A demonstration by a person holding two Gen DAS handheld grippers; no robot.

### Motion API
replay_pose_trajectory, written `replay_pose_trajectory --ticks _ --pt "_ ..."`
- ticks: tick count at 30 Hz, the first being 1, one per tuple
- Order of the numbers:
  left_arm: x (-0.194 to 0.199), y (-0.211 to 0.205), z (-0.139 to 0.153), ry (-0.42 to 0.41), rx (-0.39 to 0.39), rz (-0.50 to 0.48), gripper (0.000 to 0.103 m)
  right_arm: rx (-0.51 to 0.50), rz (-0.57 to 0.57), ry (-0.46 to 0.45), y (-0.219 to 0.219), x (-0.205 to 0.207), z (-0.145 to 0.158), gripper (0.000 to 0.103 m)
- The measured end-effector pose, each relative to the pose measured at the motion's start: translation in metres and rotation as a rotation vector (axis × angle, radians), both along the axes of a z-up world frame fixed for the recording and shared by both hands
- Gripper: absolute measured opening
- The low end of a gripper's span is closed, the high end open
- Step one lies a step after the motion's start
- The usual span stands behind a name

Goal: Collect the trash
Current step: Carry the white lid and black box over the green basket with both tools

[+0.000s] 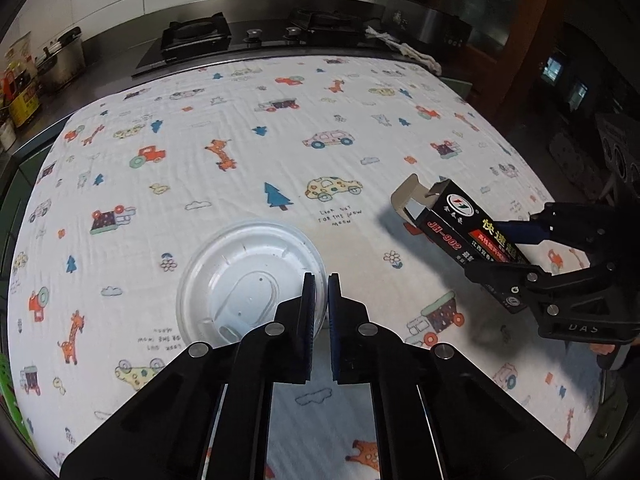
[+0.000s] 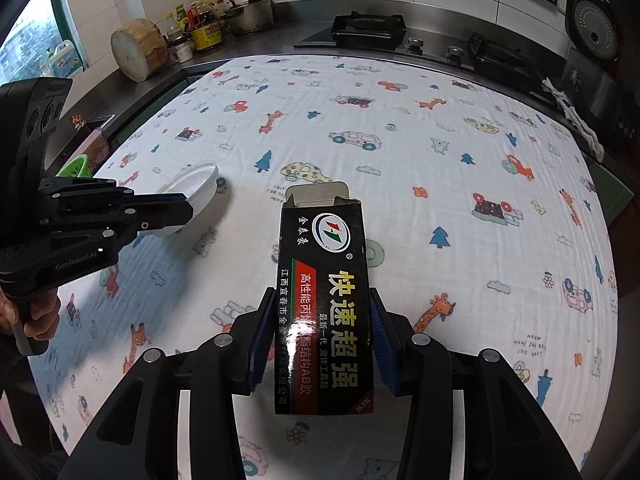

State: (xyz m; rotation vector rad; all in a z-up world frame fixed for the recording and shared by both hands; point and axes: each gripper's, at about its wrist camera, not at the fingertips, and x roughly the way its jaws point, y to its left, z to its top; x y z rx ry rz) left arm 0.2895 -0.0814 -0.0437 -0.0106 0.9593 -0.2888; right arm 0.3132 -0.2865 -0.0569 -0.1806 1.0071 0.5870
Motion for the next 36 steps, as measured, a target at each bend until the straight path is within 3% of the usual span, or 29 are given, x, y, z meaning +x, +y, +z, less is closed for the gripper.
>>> replay_pose_trajectory --ticks 16,28,36 --pt "-0.068 0.083 0.068 -0.143 -0.08 0.11 0.004 0.041 0.091 -0.059 0.071 -0.038 0.042 0.043" --pt "-0.141 0.221 0.101 -0.222 -0.064 0.34 0.004 0.067 0.248 -0.089 0.197 -0.083 0.069 0.043" --pt "-0.187 0.332 0.085 -0.201 -0.04 0.554 0.004 0.082 0.348 -0.077 0.299 -0.113 0.07 0.043"
